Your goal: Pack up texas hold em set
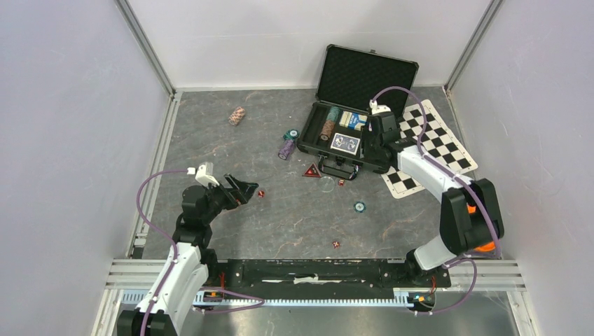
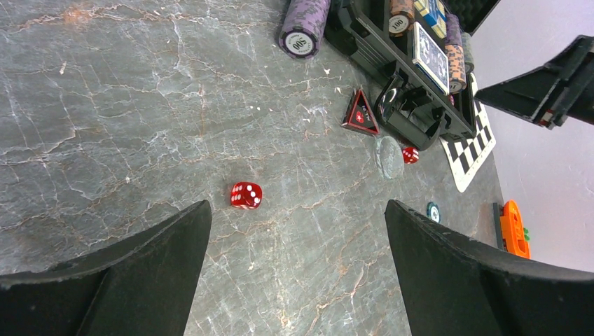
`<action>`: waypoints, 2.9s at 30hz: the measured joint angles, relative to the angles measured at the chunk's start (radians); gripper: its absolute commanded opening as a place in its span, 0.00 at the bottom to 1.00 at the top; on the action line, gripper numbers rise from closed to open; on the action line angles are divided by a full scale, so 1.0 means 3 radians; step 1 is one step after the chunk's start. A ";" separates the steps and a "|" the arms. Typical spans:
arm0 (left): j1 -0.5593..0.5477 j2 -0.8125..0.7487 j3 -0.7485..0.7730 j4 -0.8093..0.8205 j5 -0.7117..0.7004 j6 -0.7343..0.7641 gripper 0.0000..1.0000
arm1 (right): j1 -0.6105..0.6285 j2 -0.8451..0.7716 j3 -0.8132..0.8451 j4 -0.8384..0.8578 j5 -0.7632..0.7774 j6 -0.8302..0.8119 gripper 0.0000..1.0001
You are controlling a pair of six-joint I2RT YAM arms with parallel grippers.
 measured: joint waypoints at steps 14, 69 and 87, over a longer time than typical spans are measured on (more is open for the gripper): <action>0.0000 0.0003 0.0000 0.0000 -0.0001 0.0000 1.00 | 0.0571 -0.0961 -0.0944 0.0132 -0.0394 -0.0137 0.48; 0.0000 -0.0008 0.0000 -0.0001 -0.0001 0.0000 1.00 | 0.1263 0.0215 -0.0727 0.0665 0.0796 0.0493 0.21; 0.0000 -0.0008 0.0000 -0.0001 -0.0001 0.0000 1.00 | 0.0453 -0.0263 -0.0495 0.0581 0.0699 0.0188 0.19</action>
